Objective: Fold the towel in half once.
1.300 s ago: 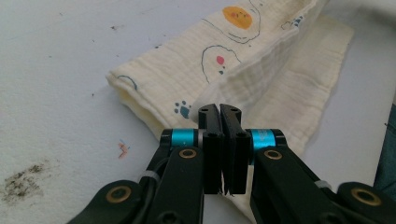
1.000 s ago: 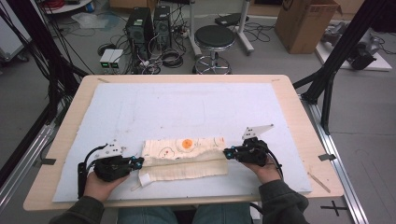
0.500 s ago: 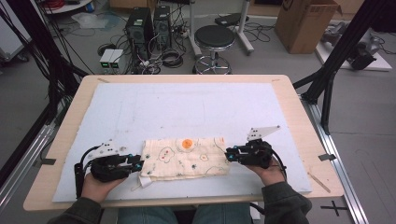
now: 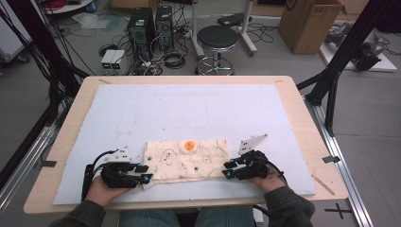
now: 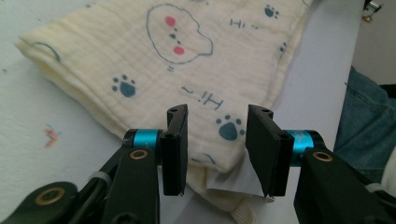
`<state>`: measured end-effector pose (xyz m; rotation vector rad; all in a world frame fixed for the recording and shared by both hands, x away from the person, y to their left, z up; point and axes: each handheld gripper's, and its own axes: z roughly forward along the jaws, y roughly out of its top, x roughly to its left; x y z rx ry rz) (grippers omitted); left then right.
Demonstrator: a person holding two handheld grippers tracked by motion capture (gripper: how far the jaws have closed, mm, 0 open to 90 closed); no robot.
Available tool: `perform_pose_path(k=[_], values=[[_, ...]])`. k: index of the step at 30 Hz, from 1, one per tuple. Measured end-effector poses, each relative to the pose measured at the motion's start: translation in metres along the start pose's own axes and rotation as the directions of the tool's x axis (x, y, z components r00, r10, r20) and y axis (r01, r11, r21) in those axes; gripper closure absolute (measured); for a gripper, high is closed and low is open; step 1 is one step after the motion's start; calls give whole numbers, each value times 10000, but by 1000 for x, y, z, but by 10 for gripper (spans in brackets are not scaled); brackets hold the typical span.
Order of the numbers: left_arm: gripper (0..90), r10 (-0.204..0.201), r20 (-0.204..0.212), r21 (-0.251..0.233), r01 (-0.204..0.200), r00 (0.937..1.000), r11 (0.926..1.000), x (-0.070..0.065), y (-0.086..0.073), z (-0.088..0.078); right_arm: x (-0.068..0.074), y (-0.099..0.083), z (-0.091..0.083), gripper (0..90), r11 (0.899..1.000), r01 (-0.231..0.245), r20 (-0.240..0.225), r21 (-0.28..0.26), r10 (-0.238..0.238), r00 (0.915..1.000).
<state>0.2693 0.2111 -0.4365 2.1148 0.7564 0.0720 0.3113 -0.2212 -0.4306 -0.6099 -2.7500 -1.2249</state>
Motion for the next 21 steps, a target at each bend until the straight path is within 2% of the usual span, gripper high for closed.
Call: perform_pose_path(k=[2, 5, 12, 15, 21], values=[[590, 0, 27, 190, -1, 10000, 9998, 0, -1, 2, 1, -1, 2, 615, 9997, 132, -65, 189, -131, 9999], [641, 27, -43, 243, -26, 10000, 9997, 2, -1, 2, 2, -2, 4, 629, 9989, 252, -67, 399, -249, 9997], [788, 144, -177, 288, -139, 9997, 9995, 1, -1, 2, 1, -2, 3, 788, 9986, 283, 82, 458, -287, 9996], [830, 147, -189, 66, -146, 9997, 9999, 2, 0, 1, 1, -1, 3, 815, 9983, 328, 152, 471, -336, 9993], [836, 240, -156, -275, -244, 9996, 9993, 1, 2, -6, 2, 0, 0, 824, 9986, 343, 225, 414, -352, 9991]])
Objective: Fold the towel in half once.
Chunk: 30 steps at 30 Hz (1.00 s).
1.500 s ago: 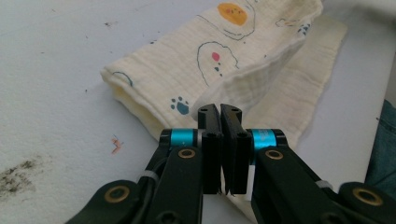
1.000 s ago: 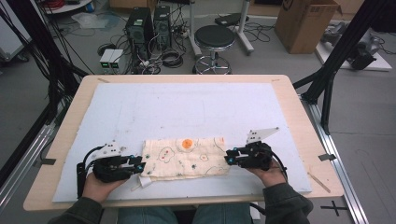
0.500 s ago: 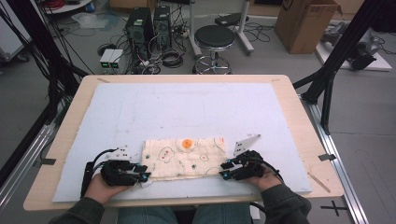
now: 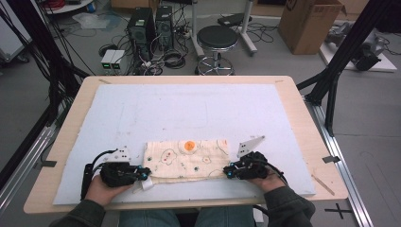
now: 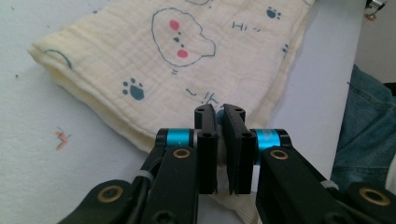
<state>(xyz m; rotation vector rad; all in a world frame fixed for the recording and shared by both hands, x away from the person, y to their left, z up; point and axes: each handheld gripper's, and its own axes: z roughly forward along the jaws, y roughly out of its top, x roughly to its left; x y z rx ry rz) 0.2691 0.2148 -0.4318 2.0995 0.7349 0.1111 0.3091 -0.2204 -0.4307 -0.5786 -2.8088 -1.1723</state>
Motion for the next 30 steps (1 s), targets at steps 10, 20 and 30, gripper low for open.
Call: perform_pose_path(k=[10, 20, 30], values=[[838, 166, 82, -265, -164, 9998, 9995, -5, 1, -13, 6, 5, -6, 829, 9987, 178, 25, -485, -177, 9998], [661, 39, 592, 148, -48, 9982, 9999, -6, -3, -11, 13, 7, -5, 694, 9985, 437, -803, -328, -463, 9957], [675, -326, 446, -512, 349, 9985, 9981, 1, 5, -4, 1, 11, -4, 655, 9958, -125, -623, -909, 68, 9980]])
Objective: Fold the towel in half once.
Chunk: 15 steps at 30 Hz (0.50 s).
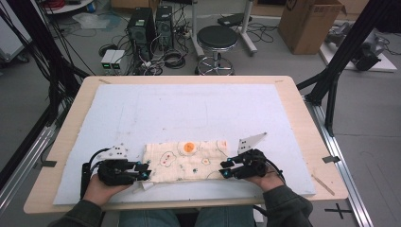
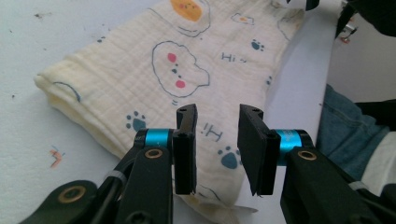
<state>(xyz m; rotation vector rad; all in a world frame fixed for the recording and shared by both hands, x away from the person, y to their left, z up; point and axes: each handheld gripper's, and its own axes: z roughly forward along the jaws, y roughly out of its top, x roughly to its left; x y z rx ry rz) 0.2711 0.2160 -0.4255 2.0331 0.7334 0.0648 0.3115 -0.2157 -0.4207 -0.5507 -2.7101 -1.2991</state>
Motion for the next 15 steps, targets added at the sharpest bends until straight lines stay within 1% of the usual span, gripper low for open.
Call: perform_pose_path(k=[1, 3, 6, 8, 9, 11, 12, 13, 15], values=[[677, 49, -28, 152, -49, 10000, 9999, 0, 0, 2, -1, -1, 1, 655, 10000, 25, 80, 58, -25, 10000], [683, 169, -126, 497, -162, 9998, 9986, 1, -1, 6, -2, -3, 4, 655, 9992, -27, 266, 397, 17, 9996], [683, 254, -137, 695, -244, 9996, 9973, 0, -3, 8, -4, -6, 7, 661, 9980, -83, 393, 624, 58, 9992], [682, 302, -209, 959, -281, 9993, 9950, -1, -5, 9, -5, -8, 8, 663, 9969, -129, 429, 778, 96, 9990], [679, 336, -163, 1025, -318, 9993, 9942, -1, -5, 10, -5, -9, 9, 663, 9962, -150, 454, 861, 112, 9989], [678, 376, -254, 1234, -341, 9990, 9918, -1, -8, 11, -5, -11, 10, 663, 9959, -85, 494, 900, 41, 9988], [679, 443, -228, 1232, -412, 9988, 9915, -1, -9, 11, -4, -11, 9, 666, 9957, -91, 494, 923, 45, 9988], [678, 369, -225, 1209, -339, 9991, 9921, -1, -9, 10, -4, -12, 9, 666, 9957, -90, 499, 920, 44, 9987], [680, 466, -259, 1196, -432, 9986, 9919, -1, -11, 9, -2, -14, 9, 667, 9963, -91, 544, 860, 45, 9985]])
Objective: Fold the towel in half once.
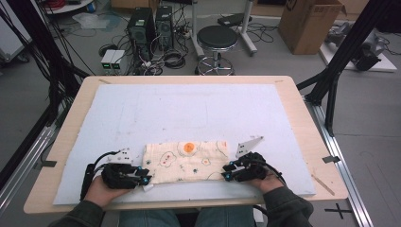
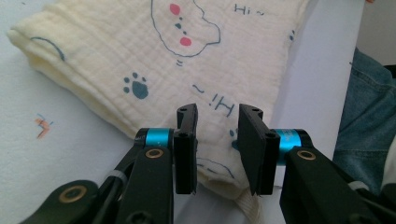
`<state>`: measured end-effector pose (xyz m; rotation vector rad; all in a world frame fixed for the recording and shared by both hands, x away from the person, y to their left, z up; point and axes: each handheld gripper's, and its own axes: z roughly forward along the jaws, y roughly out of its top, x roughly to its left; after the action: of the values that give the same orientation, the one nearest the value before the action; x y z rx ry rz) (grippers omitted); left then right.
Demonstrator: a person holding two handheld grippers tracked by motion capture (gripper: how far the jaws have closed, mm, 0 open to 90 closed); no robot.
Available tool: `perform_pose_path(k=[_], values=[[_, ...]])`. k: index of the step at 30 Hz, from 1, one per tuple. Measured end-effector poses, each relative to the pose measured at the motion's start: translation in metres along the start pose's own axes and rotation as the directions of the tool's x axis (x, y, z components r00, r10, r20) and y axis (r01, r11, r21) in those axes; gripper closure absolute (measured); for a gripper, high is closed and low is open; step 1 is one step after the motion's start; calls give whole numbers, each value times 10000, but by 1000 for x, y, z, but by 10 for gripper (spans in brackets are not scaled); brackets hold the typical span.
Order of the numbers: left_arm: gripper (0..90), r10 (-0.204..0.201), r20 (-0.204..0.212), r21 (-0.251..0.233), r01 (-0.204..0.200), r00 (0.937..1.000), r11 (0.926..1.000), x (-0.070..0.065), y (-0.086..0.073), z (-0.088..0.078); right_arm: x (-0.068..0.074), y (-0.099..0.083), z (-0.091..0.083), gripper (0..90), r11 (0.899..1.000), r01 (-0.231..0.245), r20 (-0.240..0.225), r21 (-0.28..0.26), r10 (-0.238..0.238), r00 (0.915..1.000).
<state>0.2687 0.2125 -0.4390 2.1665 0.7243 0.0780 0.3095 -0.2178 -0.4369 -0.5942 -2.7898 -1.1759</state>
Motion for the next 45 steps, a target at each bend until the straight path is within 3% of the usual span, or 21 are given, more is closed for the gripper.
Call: perform_pose_path(k=[6, 11, 16, 25, 30, 45], values=[[659, 33, 7, -33, -33, 10000, 10000, 0, 0, -1, 1, -1, -1, 638, 10000, 34, -27, -46, -34, 10000], [636, -33, 180, -566, 44, 9998, 9984, 1, 1, -9, 1, 3, -7, 588, 9975, -13, -373, -711, -13, 9993], [626, -96, 219, -959, 117, 9997, 9953, 2, 3, -14, -1, 5, -13, 554, 9930, -118, -414, -1176, 69, 9991], [509, -352, -85, -1552, 334, 9993, 9873, 6, 5, -18, -6, 7, -18, 478, 9834, -576, -46, -1720, 577, 9983], [476, -448, -223, -1625, 406, 9987, 9859, 8, 6, -18, -9, 10, -18, 410, 9784, -694, 243, -1947, 756, 9968], [420, -542, -684, -1942, 400, 9962, 9802, 10, 8, -19, -8, 16, -12, 283, 9793, -704, 814, -1898, 872, 9929]])
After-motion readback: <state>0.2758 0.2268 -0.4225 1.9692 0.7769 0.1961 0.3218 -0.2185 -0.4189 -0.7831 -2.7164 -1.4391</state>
